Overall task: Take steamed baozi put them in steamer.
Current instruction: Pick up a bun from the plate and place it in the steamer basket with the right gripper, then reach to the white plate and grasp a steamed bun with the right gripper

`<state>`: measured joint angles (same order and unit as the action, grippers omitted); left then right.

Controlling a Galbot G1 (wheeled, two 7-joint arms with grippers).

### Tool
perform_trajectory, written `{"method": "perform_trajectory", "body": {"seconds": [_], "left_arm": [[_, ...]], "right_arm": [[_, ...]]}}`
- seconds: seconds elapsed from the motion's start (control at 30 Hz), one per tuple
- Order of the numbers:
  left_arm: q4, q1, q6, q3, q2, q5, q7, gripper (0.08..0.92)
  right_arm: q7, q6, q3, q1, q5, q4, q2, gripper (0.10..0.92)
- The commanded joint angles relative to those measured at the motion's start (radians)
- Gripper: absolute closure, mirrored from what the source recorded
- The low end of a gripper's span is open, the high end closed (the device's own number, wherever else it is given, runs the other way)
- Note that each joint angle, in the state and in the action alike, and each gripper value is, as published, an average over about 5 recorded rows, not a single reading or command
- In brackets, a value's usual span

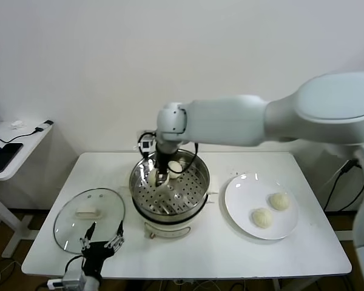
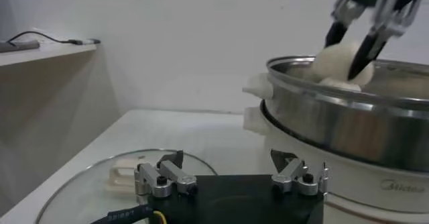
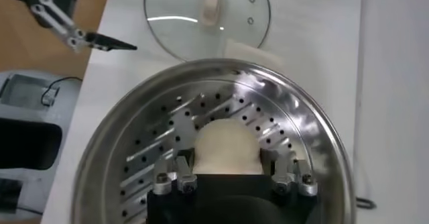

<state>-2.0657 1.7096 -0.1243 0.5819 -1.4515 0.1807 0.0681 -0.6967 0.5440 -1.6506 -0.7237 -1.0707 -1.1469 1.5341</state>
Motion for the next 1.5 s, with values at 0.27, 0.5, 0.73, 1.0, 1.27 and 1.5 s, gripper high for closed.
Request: {"method": "perform_trajectory", "body": {"seconds": [0.27, 0.5, 0.73, 1.0, 1.27, 1.5], "left_arm": [[0.005, -0.003, 0.001, -0.005, 0.002, 0.000, 0.001, 0.177], [-0.004, 0.008, 0.003, -0.003, 0.000, -0.003, 0.002, 0.177], [-0.012, 0.013, 0.000, -0.007, -0.006, -0.013, 0.001, 0.177], [-0.016, 0.017, 0.001, -0.005, -0.002, -0.015, 0.000, 0.177], [-0.006, 0.004, -0.006, 0.000, -0.005, -0.014, -0.002, 0.177], [0.008, 0.000, -0.004, 0.002, -0.010, -0.016, -0.002, 0.177]], "right_arm": [[0.029, -0.003, 0.044, 0.150, 0.048, 0.160, 0.077, 0.359], [-0.039, -0.050, 0.039, 0.064, 0.063, 0.092, 0.014, 0.214], [-0.191, -0.148, 0.029, -0.139, 0.080, -0.033, -0.170, 0.203], [-0.315, -0.216, -0.196, -0.406, 0.138, -0.296, -0.548, 0.203], [-0.253, -0.218, -0.384, -0.361, 0.367, -0.448, -0.843, 0.203], [-0.194, -0.188, -0.264, -0.128, 0.477, -0.401, -0.921, 0.203]]}}
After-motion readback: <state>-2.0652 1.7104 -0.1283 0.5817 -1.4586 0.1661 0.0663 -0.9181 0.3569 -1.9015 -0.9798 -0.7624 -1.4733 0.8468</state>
